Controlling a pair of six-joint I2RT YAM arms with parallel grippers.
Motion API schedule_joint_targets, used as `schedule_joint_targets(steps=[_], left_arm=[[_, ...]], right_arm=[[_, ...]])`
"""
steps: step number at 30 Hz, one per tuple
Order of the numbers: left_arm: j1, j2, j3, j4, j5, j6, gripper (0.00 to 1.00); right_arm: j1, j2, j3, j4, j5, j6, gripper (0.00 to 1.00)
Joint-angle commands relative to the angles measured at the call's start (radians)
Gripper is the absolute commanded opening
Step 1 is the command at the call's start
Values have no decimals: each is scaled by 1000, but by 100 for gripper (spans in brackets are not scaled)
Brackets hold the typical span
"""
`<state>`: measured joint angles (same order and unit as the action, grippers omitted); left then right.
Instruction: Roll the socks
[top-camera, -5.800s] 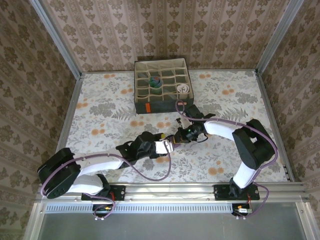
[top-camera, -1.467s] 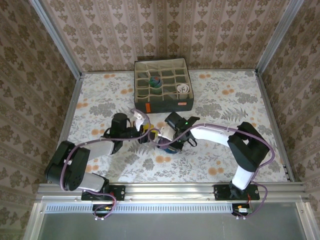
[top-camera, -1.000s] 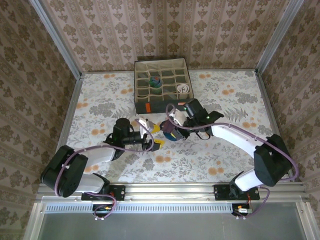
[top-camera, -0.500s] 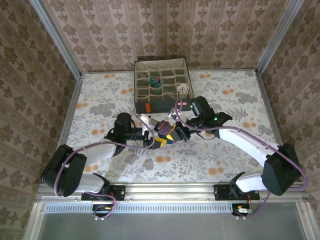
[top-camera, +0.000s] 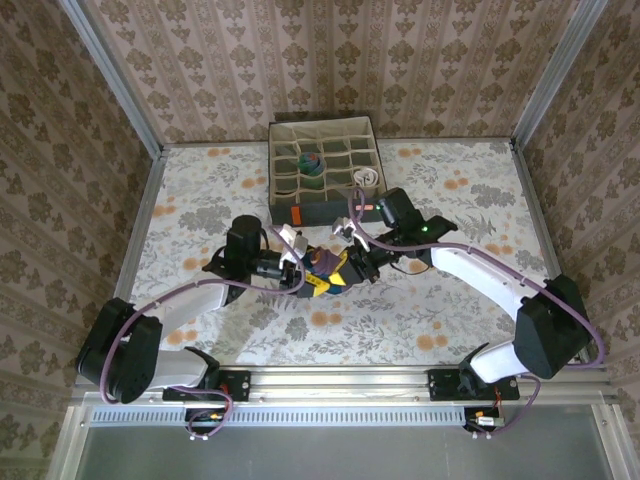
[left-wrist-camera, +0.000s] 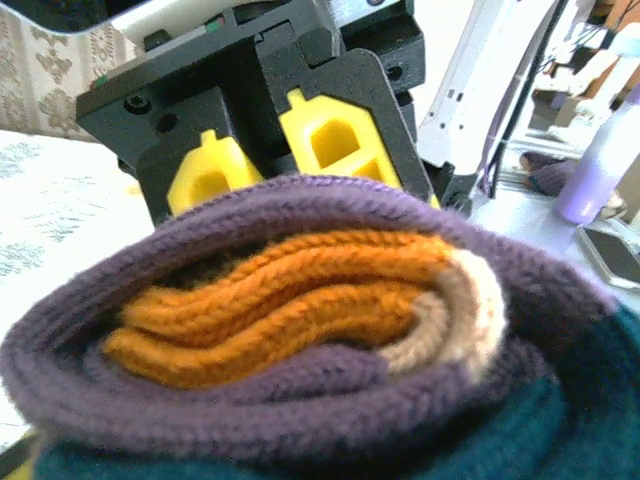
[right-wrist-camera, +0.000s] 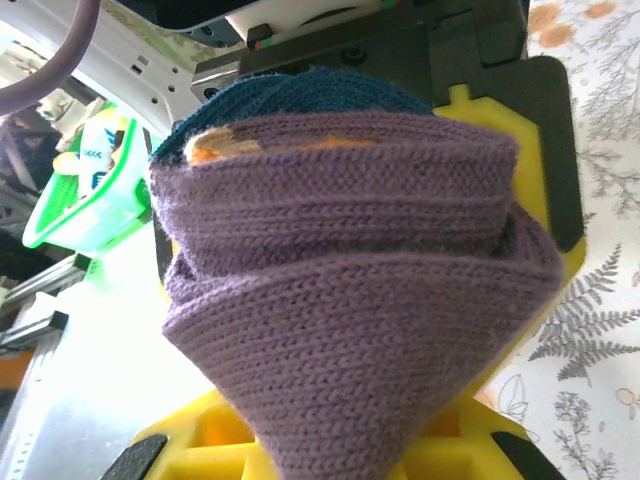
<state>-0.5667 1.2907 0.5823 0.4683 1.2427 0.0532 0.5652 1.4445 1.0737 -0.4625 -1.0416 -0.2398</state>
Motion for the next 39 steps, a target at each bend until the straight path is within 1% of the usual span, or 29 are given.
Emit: schedule_joint_targets(steps=[1,3,5,7,8,10,12,13,14,16,18,20,21,22,24,26,29,32,35,39], left_arm=[[11,-26,63,40,-14,-9,32],[12,-30,69,38,-16,-11,20],[13,-33,72,25,-17,-5,15],[16,-37,73,11,-22,0,10],[17,-37,73,3,-29,1,4],[23,-39,74,-15,-35,3,2],[32,-43,74,-35,-55,4,0],[36,-46,75,-47,-71,1,0],[42,-51,77,-69,-92,5,0],[54,-62,86,-120,-133,25,0],[63,-77,97,-194,-199,61,0],[70,-92,123,-302,-293,128,0],[71,-95,135,-345,-341,156,0],[73,-97,152,-392,-398,187,0],[76,-92,183,-457,-489,239,0],[82,-77,216,-493,-586,264,0],[91,-28,281,-519,-714,272,0],[101,57,395,-569,-797,280,0],[104,157,536,-614,-847,290,0],[104,306,723,-653,-888,276,0]], right_arm=[[27,26,39,-112,-157,-38,0],[28,36,51,-125,-165,-42,0],[29,37,55,-125,-164,-40,2],[27,34,57,-122,-163,-39,7],[26,31,58,-119,-158,-34,12],[20,24,58,-113,-149,-26,20],[9,9,57,-102,-125,-11,37],[2,-2,55,-91,-100,-1,44],[-8,-17,49,-80,-67,20,49],[-38,-45,35,-17,-9,67,55],[-73,-104,19,39,79,126,61],[-110,-145,3,84,177,170,66],[-125,-159,1,94,224,184,67],[-137,-170,1,100,300,200,69],[-164,-171,14,98,416,236,69],[-189,-150,35,86,536,275,71],[-212,-84,102,28,713,338,70],[-234,24,180,-18,819,409,68],[-260,96,236,-25,891,486,66],[-285,187,302,-39,949,521,65]])
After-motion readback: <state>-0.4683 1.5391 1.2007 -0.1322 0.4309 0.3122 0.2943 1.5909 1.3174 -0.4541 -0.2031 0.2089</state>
